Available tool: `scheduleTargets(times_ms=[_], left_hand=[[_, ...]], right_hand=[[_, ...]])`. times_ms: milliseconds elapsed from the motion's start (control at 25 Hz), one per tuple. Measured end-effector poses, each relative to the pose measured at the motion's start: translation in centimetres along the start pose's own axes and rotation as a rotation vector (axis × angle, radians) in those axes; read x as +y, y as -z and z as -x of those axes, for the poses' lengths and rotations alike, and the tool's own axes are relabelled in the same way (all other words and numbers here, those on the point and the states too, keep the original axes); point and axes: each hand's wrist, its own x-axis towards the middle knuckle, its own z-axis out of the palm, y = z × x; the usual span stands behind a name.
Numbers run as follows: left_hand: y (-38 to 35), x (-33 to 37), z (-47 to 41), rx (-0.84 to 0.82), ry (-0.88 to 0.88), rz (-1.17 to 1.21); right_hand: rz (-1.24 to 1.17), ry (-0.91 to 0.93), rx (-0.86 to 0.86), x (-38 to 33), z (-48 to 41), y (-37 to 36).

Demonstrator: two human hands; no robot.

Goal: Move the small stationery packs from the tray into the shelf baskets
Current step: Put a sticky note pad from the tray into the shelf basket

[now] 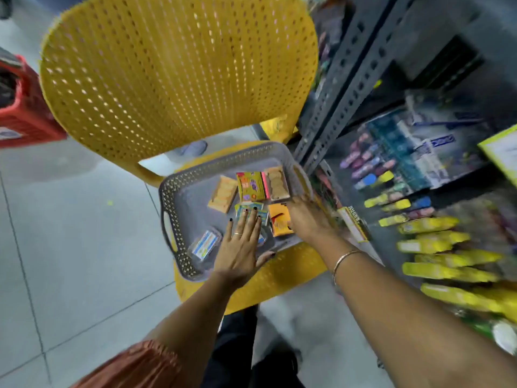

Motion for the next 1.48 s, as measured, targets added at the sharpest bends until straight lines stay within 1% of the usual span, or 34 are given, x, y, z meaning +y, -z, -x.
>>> scheduleTargets(times_ms=[40, 160, 200, 320, 400, 600, 680, 840, 920, 1080, 1160, 1240, 1320, 1480], left_hand=[[-1.4, -0.3, -0.1, 0.02, -0.011, -0.024], [-3.9, -0.9, -0.2, -0.016, -0.034, 0.0], [-4.4, -1.0, -0.1, -0.004, -0.036, 0.005], [-4.4, -1.3, -0.4, -0.076, -0.033, -0.016], [-4.5, -1.3, -0.4, -0.099, -0.03, 0.003], [-4.5, -1.2, -0.4, -0.108, -0.017, 0.013], [-4.7, -1.3, -0.3, -0.106, -0.019, 0.012], [-4.4, -1.3, -0.3, -0.085, -0.035, 0.01], [-3.9, -1.5, 0.0, -0.053, -0.049, 0.02], [-0.5, -1.8, 0.4, 0.076, -0.073, -0.001], [2.9, -1.6, -0.3, 0.162, -0.091, -0.018], [8.0, -0.4, -1.5, 0.251, -0.121, -0.033], [12.6, 1.2, -2.8, 0.323, -0.151, -0.056], [22.4, 7.0, -4.7, 0.478, -0.255, -0.085]], right_hand=[[0.012, -0.029, -0.063, -0.1, -0.7, -1.0], [0.001, -0.089, -0.107, -0.2, -2.3, -3.7], [-0.002, -0.109, -0.095, -0.3, -2.6, -4.3], [0.038, -0.108, -0.031, -0.3, -3.3, -5.3], [0.072, -0.083, -0.042, 0.0, -3.4, -5.5], [0.205, 0.042, -0.003, -0.2, -3.1, -5.1], [0.202, 0.073, -0.002, 0.0, -2.8, -4.6], [0.085, 0.129, 0.025, 0.8, -1.7, -2.5], [0.035, 0.125, 0.051, 1.0, -0.6, -0.6], [-0.003, 0.098, 0.118, 1.3, 2.1, 5.1], [-0.025, 0.078, 0.195, 1.8, 4.2, 9.8], [-0.032, 0.055, 0.318, 2.6, 7.1, 15.4], [-0.027, 0.036, 0.406, 3.3, 9.9, 20.3], [-0.039, -0.061, 0.532, 5.8, 17.1, 29.6]])
